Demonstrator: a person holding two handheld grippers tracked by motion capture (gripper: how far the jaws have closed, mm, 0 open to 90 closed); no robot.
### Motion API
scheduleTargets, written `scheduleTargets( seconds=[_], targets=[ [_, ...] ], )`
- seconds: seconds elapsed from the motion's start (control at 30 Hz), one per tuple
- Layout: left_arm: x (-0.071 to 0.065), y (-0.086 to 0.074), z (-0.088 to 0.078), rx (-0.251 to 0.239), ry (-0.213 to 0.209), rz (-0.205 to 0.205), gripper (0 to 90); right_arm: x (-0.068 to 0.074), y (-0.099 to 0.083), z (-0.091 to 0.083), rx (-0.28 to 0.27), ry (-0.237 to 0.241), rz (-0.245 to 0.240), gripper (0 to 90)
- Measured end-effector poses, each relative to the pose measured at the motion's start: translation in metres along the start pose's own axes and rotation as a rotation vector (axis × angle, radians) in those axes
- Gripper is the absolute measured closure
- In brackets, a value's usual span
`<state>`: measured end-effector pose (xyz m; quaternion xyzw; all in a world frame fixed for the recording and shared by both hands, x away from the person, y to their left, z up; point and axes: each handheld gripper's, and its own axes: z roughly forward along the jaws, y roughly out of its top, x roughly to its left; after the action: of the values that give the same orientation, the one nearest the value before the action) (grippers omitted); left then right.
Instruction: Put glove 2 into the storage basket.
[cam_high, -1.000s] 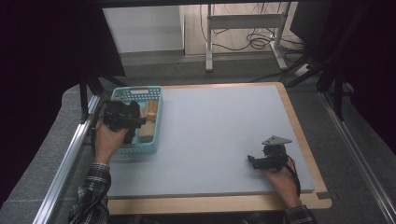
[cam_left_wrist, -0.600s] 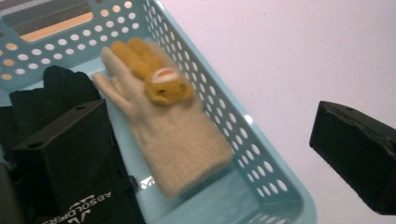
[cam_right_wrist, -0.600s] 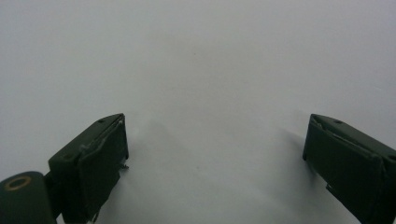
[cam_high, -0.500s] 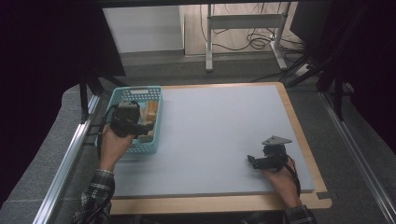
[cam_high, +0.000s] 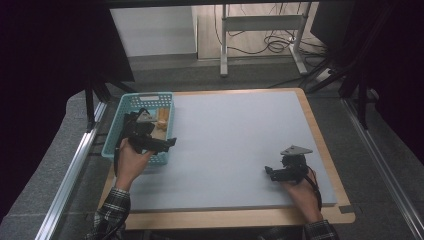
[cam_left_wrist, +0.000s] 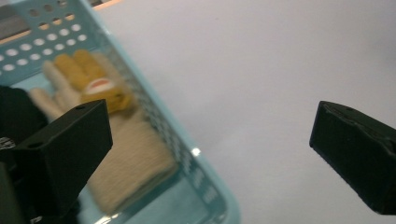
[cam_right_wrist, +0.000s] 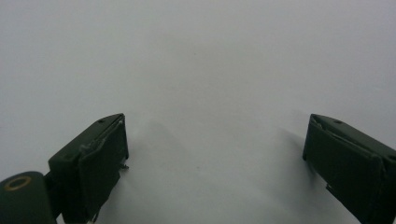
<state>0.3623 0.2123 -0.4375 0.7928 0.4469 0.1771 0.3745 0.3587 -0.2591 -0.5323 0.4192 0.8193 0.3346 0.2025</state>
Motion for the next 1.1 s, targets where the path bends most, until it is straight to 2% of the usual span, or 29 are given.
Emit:
scheduleTargets(
  seconds=[0.27,0.53,0.73,0.97,1.1],
  targets=[
    [-0.028,0.001,0.012,-0.012,-0.05,0.05,0.0,0.0,0.0,0.0,-0.001,0.0,0.002,6.4],
    [-0.054,-0.004,0.024,-0.015,-0.099,0.079,0.0,0.0,0.0,0.0,-0.001,0.001,0.002,6.4],
    [-0.068,-0.015,0.034,-0.022,-0.148,0.087,0.0,0.0,0.0,0.0,0.0,0.001,0.001,6.4],
    [-0.083,-0.036,0.049,-0.007,-0.204,0.108,0.0,0.0,0.0,0.0,-0.001,0.002,0.001,6.4],
    [-0.087,-0.046,0.056,-0.001,-0.22,0.116,0.0,0.0,0.0,0.0,-0.001,0.002,0.002,6.4]
  ],
)
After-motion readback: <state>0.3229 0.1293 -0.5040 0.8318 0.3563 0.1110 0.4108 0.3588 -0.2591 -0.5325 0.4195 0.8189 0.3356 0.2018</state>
